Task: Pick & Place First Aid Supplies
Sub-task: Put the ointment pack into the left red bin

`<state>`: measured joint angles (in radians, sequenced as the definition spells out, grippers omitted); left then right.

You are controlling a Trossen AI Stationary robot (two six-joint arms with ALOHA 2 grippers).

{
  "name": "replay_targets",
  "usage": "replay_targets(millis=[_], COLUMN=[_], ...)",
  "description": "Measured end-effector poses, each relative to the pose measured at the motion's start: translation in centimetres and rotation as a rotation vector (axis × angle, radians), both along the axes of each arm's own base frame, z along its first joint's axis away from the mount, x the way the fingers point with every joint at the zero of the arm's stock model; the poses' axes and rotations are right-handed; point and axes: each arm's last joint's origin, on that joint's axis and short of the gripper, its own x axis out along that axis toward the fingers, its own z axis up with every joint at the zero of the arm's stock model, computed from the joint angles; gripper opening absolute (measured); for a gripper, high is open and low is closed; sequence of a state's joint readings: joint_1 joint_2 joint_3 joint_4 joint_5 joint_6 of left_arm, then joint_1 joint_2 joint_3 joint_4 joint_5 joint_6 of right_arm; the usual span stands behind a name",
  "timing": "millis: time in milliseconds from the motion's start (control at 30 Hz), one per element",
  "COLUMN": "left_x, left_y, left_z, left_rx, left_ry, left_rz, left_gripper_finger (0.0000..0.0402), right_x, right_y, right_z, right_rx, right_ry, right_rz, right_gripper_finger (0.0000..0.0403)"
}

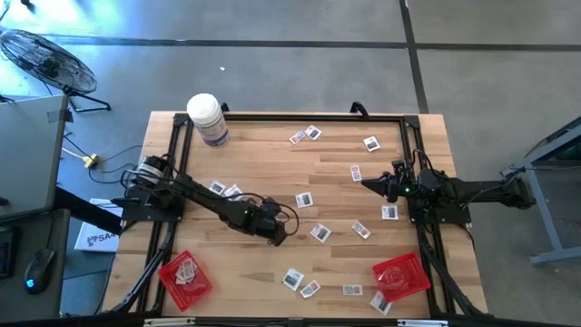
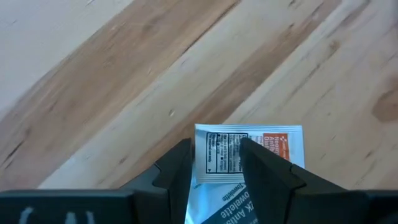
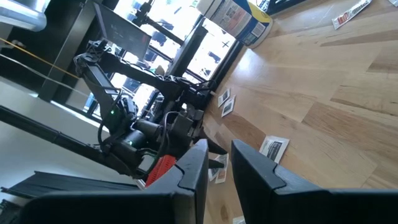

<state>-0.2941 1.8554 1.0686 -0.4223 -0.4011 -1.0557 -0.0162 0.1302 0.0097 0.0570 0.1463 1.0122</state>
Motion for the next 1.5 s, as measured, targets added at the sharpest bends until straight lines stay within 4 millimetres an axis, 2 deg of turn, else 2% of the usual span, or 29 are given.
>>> replay_targets(millis=[200, 367, 767, 1267, 1500], left_x=[0.3, 0.5, 0.5, 0.4, 0.3], left_y=[0.4, 1.0, 1.5, 1.7, 1.8], left_z=[-0.2, -0.3, -0.3, -0.3, 0.2], left_rx=[0.031, 0.126, 0.117, 0.11, 0.153], left_ry=[-0.02, -0.046, -0.039, -0.029, -0.034], left_rz=[0.027, 0.068, 0.079, 0.106, 0.099], left_gripper_finger=[0.0133, 0.0133, 0.0131, 0.0008, 0.0001], right_x=[0.0, 0.0, 0.0, 0.0, 0.0], right_y=[0.0, 0.0, 0.0, 0.0, 0.0], right_z=[-0.1, -0.1, -0.1, -0.1, -0.1], right_rx=[0.0, 0.0, 0.0, 0.0, 0.0], right_ry=[0.008, 0.007, 0.007, 0.008, 0.008], right_rz=[-0.001, 0.0, 0.0, 0.0, 0.0], right_gripper_finger=[0.0064, 0.0064, 0.0064, 0.0064, 0.0064])
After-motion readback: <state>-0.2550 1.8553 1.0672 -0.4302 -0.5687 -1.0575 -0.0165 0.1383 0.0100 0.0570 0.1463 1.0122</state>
